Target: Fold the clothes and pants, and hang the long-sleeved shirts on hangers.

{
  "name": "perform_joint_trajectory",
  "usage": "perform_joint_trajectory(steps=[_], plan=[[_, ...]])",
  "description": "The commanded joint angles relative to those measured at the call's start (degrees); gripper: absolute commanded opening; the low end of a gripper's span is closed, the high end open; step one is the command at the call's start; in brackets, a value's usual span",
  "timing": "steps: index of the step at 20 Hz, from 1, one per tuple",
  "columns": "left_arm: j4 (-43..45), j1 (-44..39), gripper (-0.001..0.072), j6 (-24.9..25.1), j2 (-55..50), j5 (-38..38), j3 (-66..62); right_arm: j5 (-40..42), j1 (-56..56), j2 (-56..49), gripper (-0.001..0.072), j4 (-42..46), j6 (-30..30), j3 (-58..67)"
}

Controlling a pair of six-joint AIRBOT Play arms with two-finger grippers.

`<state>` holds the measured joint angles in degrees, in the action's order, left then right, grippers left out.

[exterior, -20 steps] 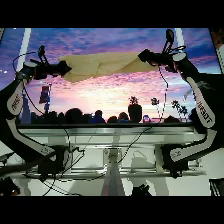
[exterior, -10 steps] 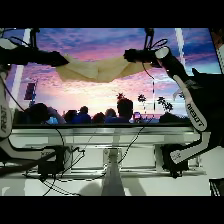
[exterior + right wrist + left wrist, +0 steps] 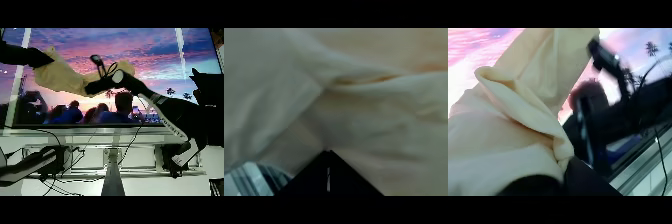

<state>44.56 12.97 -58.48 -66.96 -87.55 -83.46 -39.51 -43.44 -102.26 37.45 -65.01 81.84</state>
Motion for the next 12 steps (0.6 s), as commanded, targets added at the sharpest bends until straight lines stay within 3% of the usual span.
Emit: perform_joint_trajectory(steps=[1, 3, 8, 12], plan=[[-0.02, 0.50, 0.0014, -0.07, 1.60, -0.13, -0.02, 2.14, -8.46, -0.39, 0.0014, 1.03, -0.94, 1.27], [-0.07, 0.42, 0.0014, -0.09, 1.05, -0.11, -0.02, 4.61, -8.37, -0.22, 0.0014, 5.35, -0.94, 2.56], [-0.33, -3.50, 0.0014, -0.11, -3.10, 0.92, 0.33, 1.11, 3.21, 3.39, 0.0014, 18.69, -0.96, 3.98], [-3.48, -14.34, 0.0014, -0.68, -10.08, 15.02, 0.33, -5.57, 17.57, 8.37, 0.0014, 20.13, -0.96, 3.98]])
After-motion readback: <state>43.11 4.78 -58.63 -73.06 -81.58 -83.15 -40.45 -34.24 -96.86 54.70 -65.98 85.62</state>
